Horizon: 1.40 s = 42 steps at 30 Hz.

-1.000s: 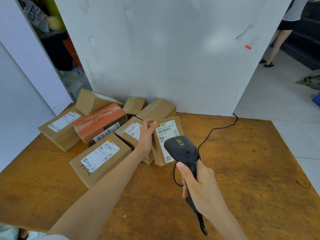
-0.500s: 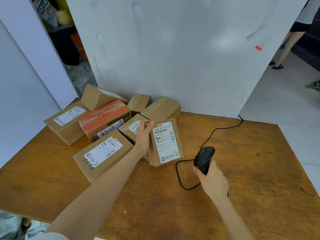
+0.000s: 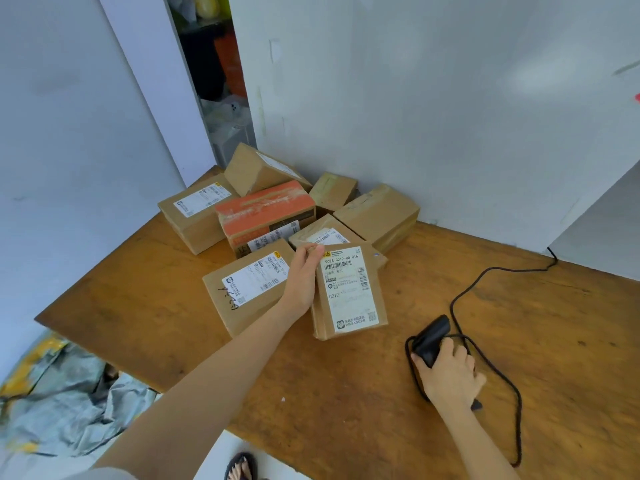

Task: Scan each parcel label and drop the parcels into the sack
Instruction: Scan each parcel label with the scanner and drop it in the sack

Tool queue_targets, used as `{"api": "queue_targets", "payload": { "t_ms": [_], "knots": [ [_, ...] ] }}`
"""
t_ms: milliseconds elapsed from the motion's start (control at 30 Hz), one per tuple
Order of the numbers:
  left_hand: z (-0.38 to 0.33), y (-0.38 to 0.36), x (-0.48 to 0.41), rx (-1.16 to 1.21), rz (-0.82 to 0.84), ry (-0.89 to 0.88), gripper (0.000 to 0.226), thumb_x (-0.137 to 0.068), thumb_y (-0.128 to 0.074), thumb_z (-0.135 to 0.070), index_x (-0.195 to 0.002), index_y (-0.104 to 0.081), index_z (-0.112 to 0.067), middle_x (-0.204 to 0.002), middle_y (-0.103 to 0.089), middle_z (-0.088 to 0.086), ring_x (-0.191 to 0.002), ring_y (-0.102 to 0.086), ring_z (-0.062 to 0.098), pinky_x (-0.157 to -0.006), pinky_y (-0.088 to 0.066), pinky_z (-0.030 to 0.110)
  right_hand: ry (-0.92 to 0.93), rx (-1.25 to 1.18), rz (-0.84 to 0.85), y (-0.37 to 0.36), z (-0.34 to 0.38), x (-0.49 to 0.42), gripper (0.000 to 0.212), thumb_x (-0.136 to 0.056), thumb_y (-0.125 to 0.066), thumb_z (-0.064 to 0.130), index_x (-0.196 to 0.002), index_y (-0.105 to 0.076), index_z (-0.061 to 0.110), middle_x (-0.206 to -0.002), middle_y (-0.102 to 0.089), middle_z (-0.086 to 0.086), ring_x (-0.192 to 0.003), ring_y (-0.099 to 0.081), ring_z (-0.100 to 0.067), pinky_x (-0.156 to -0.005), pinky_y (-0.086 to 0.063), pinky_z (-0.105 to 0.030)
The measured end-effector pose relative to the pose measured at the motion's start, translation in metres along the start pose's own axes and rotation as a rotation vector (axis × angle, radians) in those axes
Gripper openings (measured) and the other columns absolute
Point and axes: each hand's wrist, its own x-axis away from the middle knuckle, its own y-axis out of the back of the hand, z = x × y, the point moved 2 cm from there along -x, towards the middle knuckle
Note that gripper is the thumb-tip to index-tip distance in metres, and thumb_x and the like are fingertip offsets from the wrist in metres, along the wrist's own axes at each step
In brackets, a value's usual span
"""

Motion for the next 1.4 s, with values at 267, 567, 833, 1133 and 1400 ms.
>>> {"api": "queue_targets", "payload": {
  "t_ms": [267, 567, 833, 1133, 1400],
  "knots": [
    [-0.007, 0.039, 0.012, 0.08, -0.099, 0.021, 0.037, -0.082, -0.05, -0.057, -0.096, -0.051, -0.024, -0.103, -0.066, 0.012, -0.1, -0.066, 0.026, -0.089, -0.05, 0.045, 0.017, -0.529, -0.155, 0.061, 0.052, 0.052, 0.066, -0.091, -0.059, 0.041, -0.144, -0.037, 0.01, -0.138, -0.04, -0.021, -0.124, -0.04, -0.042, -0.096, -0.038, -0.056],
    [-0.039, 0.144, 0.054, 0.203, -0.274, 0.03, 0.023, -0.093, -0.049, -0.052, -0.093, -0.043, -0.03, -0.12, -0.057, 0.006, -0.109, -0.054, 0.021, -0.099, -0.044, 0.044, 0.355, -1.2, 0.152, 0.14, 0.212, 0.162, 0.064, -0.097, -0.037, 0.048, -0.154, -0.013, 0.031, -0.157, -0.027, 0.012, -0.144, -0.024, -0.007, -0.119, -0.021, -0.033],
    [-0.044, 0.313, 0.114, 0.261, -0.429, 0.042, 0.021, -0.092, -0.055, -0.043, -0.092, -0.042, -0.026, -0.1, -0.055, -0.001, -0.085, -0.058, 0.01, -0.07, -0.058, 0.035, 0.566, -1.224, 0.192, 0.141, 0.354, 0.24, 0.063, -0.099, -0.047, 0.035, -0.153, -0.015, 0.029, -0.15, -0.039, 0.009, -0.137, -0.038, -0.012, -0.11, -0.037, -0.031],
    [-0.02, 0.538, 0.177, -0.019, -0.795, 0.082, 0.026, -0.098, -0.04, -0.047, -0.098, -0.048, -0.022, -0.087, -0.056, -0.005, -0.079, -0.055, 0.015, -0.064, -0.04, 0.029, 0.957, -1.136, 0.526, 0.105, 0.55, 0.339, 0.056, -0.098, -0.05, 0.014, -0.149, -0.028, 0.025, -0.145, -0.047, 0.005, -0.133, -0.043, -0.008, -0.112, -0.038, -0.037],
    [-0.013, 0.7, 0.143, -0.182, -0.924, 0.26, 0.039, -0.099, -0.038, -0.041, -0.116, -0.06, -0.014, -0.106, -0.062, 0.007, -0.092, -0.055, 0.022, -0.077, -0.044, 0.033, 1.098, -0.959, 0.707, 0.049, 0.735, 0.359, 0.061, -0.098, -0.047, 0.011, -0.151, -0.021, 0.027, -0.14, -0.039, 0.015, -0.123, -0.032, 0.009, -0.092, -0.027, 0.005]
  ]
}}
